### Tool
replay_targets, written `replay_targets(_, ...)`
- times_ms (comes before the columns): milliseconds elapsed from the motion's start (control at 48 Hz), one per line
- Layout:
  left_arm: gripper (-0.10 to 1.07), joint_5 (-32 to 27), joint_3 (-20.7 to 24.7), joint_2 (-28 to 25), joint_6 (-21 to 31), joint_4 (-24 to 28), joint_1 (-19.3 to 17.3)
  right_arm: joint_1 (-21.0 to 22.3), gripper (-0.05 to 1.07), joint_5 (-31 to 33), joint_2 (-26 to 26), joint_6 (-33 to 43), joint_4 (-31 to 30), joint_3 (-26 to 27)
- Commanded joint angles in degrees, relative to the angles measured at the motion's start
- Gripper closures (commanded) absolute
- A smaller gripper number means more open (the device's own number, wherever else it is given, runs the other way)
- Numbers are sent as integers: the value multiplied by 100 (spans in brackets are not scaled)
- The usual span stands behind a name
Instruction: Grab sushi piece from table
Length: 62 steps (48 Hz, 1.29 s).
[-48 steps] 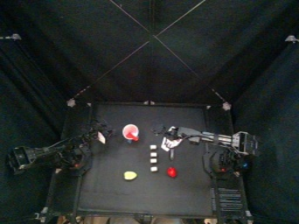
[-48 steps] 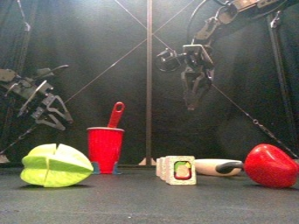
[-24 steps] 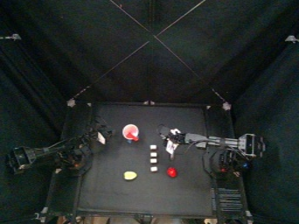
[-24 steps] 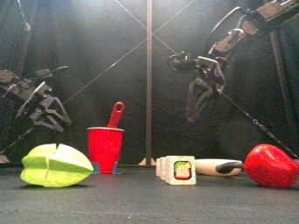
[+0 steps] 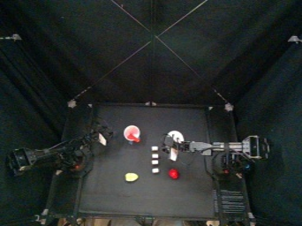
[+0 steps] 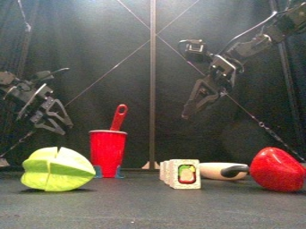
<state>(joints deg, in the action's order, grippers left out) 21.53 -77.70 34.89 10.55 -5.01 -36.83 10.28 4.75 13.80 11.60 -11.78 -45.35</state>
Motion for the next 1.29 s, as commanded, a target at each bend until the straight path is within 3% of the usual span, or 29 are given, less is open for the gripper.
replay_targets(0,11,26,70,-9,-9,9,-18,-9,35,-501,79,0,-62,-35)
replay_targets(396,11,26,70,-9,-9,9,0,18,34,-1389,-299,-9,-105,-211)
replay_targets(583,11,26,79,-9,-9,9,0,53,33,-1468,-571,0,-88,-193)
replay_targets(938,11,26,79,35,-18,79,35,79,20,-1512,-835,0,-79,-132)
replay_targets(1125,11,26,88,466,-9,677,413,211,20,-1512,-984,9,-70,-53)
replay_targets(1271,11,35,53,1037,-9,1002,967,272,20,-1503,-1116,9,9,-18)
